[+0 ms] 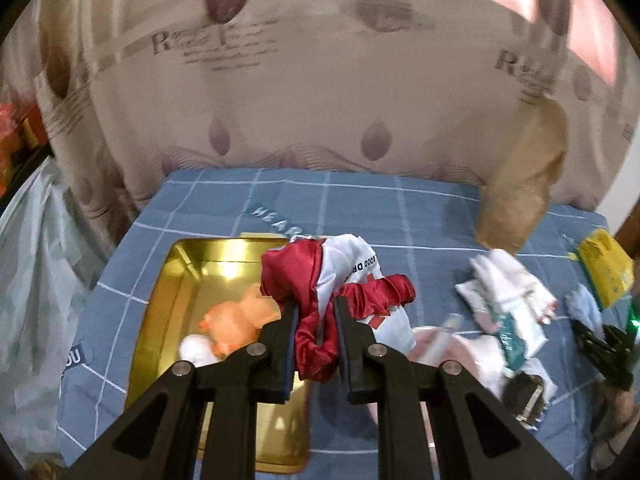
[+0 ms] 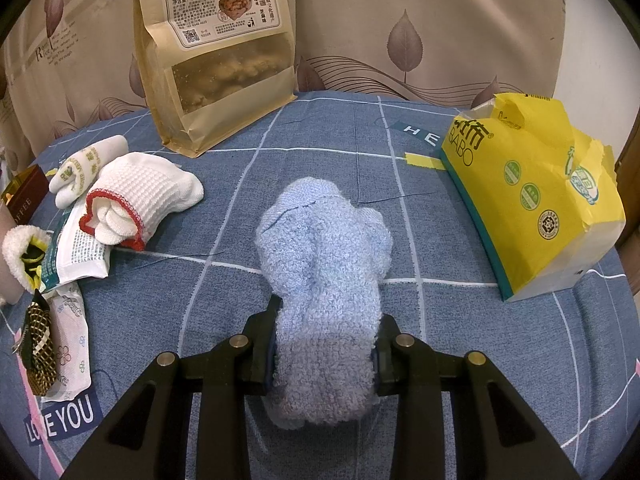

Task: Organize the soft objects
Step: 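Carry the red-and-white cloth into the gold tray and open the left gripper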

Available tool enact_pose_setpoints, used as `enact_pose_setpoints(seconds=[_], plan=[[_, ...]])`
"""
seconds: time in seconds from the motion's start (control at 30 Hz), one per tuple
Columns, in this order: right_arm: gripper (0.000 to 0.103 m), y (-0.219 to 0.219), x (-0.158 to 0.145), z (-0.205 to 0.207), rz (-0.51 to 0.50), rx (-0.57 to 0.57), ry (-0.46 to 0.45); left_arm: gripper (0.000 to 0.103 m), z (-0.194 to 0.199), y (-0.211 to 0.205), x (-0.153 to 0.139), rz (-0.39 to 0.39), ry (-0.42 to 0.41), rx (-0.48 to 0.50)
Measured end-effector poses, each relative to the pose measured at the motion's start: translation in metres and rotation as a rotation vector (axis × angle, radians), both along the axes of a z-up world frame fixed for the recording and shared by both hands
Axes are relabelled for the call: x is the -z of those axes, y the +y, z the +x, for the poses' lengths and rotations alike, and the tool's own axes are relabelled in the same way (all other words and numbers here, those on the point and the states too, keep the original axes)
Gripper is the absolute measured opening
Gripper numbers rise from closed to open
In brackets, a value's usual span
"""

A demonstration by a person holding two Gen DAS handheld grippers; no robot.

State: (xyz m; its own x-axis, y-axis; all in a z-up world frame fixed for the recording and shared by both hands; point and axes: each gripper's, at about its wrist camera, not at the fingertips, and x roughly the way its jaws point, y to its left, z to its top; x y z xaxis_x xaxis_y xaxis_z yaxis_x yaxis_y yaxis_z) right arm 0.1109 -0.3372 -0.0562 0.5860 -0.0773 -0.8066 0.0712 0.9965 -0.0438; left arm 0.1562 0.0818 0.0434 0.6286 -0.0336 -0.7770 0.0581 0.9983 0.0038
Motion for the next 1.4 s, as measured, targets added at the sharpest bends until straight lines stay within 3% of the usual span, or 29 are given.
enact_pose_setpoints(seconds=[0.5,0.93,1.13,1.4], plan=[[0.032,0.000,0.000,0.000,-0.002,0.000,0.000,0.017,0.036,0.057,0.036,-0.023,0.059,-0.155],[0.032,-0.001,0.000,0.000,-0.002,0.000,0.000,0.019,0.050,0.066,0.061,0.017,0.100,-0.183],[0.032,0.000,0.000,0.000,-0.003,0.000,0.001,0.029,0.049,0.067,0.061,0.021,0.100,-0.191],[0.032,0.000,0.000,0.000,-0.004,-0.001,0.001,0.051,0.047,0.068,0.056,0.032,0.103,-0.190]])
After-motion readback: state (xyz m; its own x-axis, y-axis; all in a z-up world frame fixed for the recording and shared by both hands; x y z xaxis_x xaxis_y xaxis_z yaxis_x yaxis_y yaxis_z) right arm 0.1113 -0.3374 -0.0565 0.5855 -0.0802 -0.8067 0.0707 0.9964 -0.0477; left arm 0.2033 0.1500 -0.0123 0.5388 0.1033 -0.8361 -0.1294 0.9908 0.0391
